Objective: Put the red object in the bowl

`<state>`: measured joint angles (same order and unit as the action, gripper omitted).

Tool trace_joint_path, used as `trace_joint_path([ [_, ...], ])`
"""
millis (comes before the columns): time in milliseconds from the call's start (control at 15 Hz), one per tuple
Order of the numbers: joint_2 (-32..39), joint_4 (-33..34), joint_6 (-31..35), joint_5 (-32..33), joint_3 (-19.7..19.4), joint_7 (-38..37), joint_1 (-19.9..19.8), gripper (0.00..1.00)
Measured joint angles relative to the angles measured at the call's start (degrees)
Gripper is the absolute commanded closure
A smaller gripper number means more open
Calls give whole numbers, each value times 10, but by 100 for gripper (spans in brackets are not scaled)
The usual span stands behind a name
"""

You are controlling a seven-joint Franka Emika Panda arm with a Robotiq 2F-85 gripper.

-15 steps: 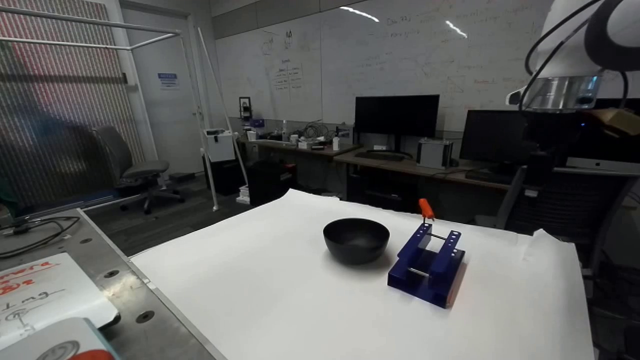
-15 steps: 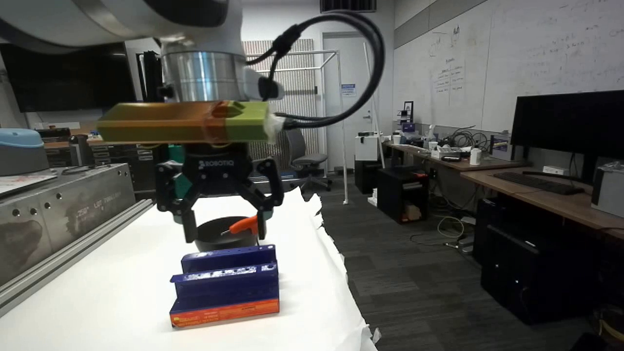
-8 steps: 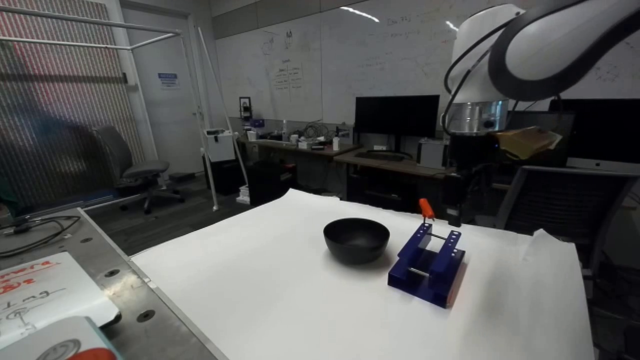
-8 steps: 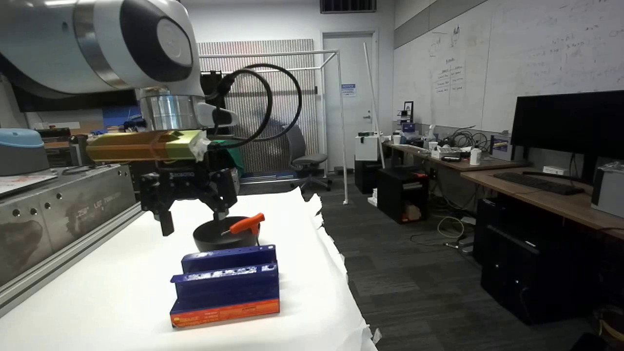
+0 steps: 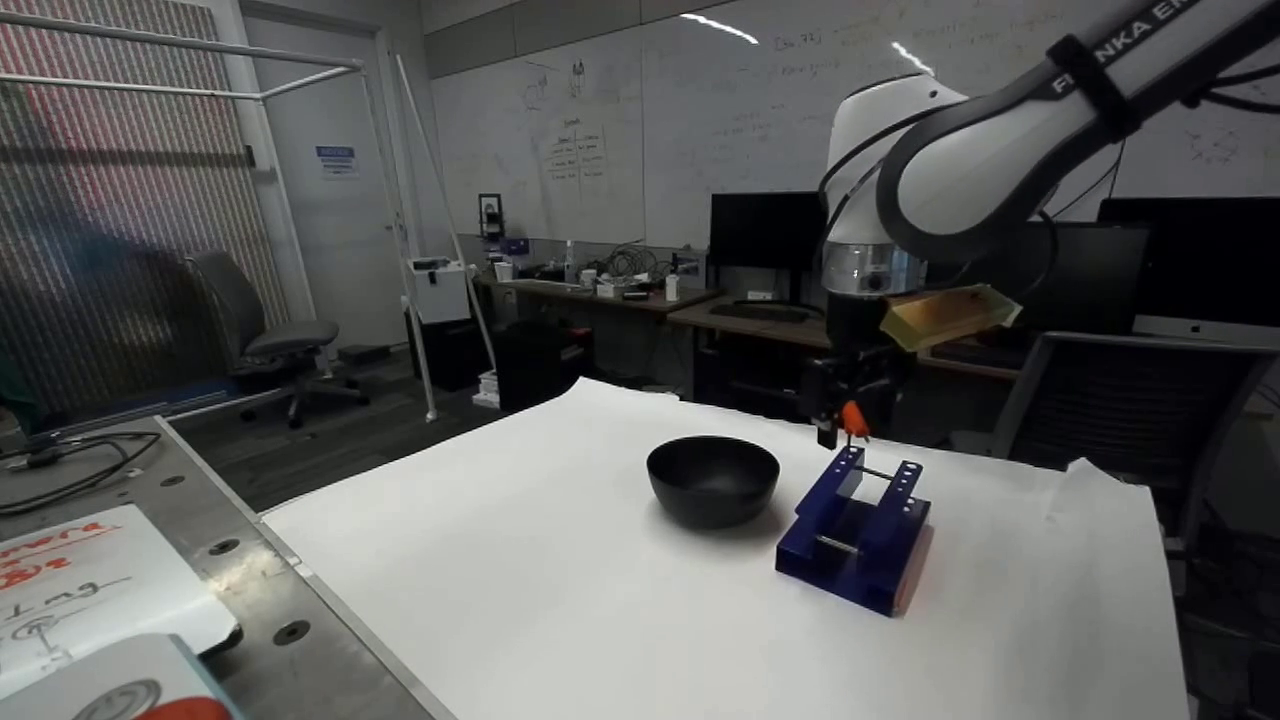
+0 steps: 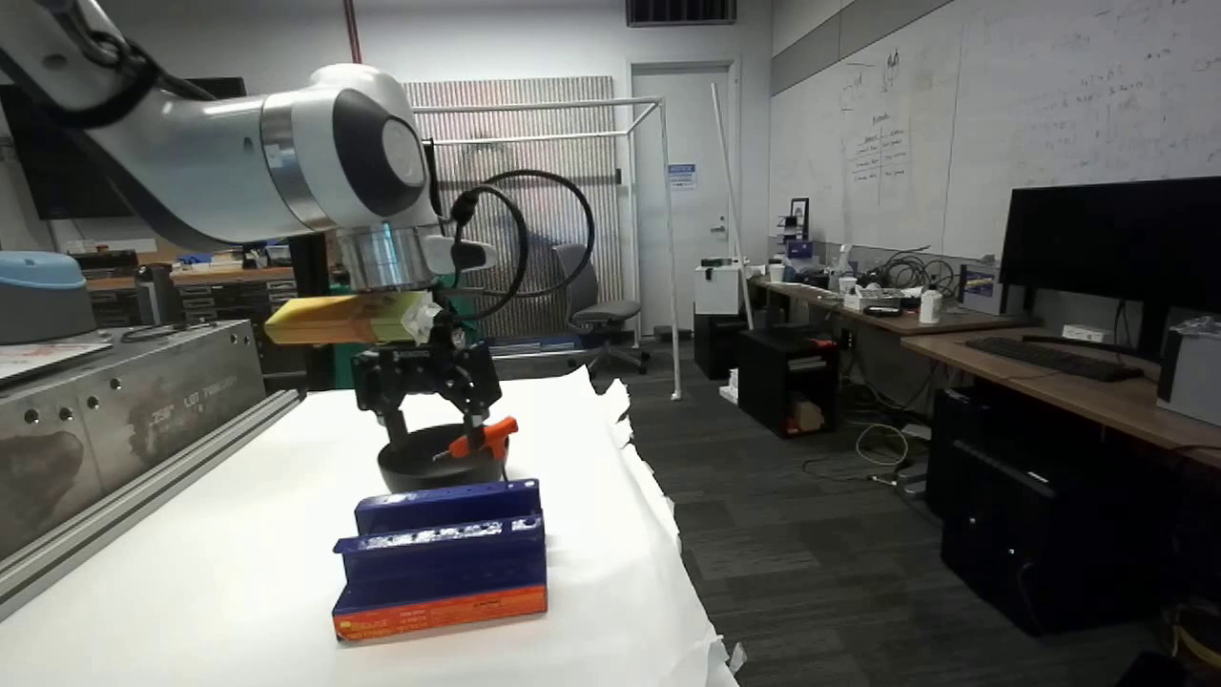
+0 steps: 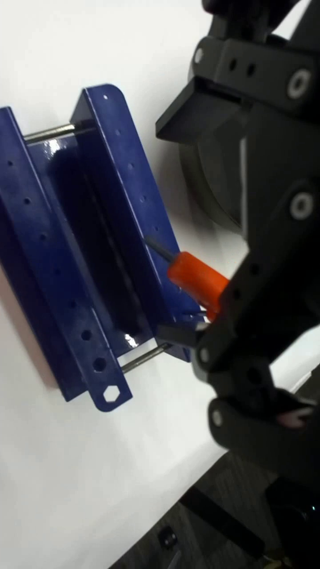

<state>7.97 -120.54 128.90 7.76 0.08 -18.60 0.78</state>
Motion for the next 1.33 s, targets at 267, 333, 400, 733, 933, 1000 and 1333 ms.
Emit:
trace_joint_path([
  [267, 28, 25, 10, 37, -18, -42, 0, 42],
  [333, 32, 29, 10, 48, -21, -51, 0, 49],
  [400, 34, 33, 10, 57, -24, -60, 0, 58],
  [733, 36, 39, 8, 80, -31, -78, 1, 96],
  [933, 35, 39, 3, 80, -31, -74, 3, 92],
  [1000, 33, 39, -3, 80, -30, -69, 3, 93],
  [1333, -5, 46, -57, 82, -25, -44, 11, 76],
])
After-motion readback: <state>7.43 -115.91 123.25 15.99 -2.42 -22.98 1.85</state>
